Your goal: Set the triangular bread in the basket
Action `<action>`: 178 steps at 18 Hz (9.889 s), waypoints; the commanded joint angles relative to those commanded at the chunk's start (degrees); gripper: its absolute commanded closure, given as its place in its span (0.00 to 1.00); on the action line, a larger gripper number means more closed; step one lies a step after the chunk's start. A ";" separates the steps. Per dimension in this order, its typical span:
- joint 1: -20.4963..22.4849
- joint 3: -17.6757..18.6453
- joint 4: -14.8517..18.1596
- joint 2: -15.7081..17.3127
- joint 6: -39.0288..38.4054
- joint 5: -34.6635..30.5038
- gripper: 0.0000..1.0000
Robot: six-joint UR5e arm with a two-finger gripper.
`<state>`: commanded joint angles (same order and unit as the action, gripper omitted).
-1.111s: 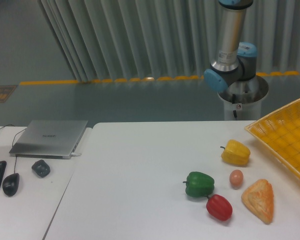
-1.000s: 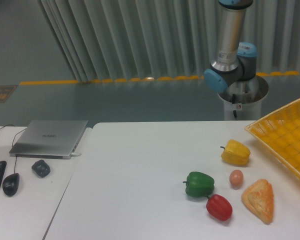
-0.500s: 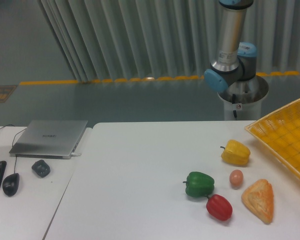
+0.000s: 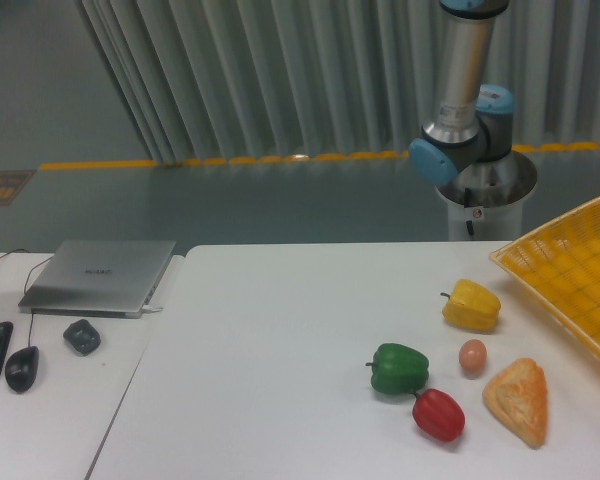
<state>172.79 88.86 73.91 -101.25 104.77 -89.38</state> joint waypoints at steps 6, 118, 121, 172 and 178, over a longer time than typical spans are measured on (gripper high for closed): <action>-1.49 0.26 0.18 0.70 -2.28 0.09 0.00; -32.62 -4.75 -4.76 -9.24 -57.48 1.06 0.89; -31.91 -4.75 0.42 -5.63 -53.02 -2.10 0.89; -28.29 -0.26 3.78 -0.09 -26.97 -4.05 0.00; -30.85 -0.26 3.78 0.09 -32.69 -2.02 0.00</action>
<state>141.95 88.59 77.70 -101.16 72.07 -91.41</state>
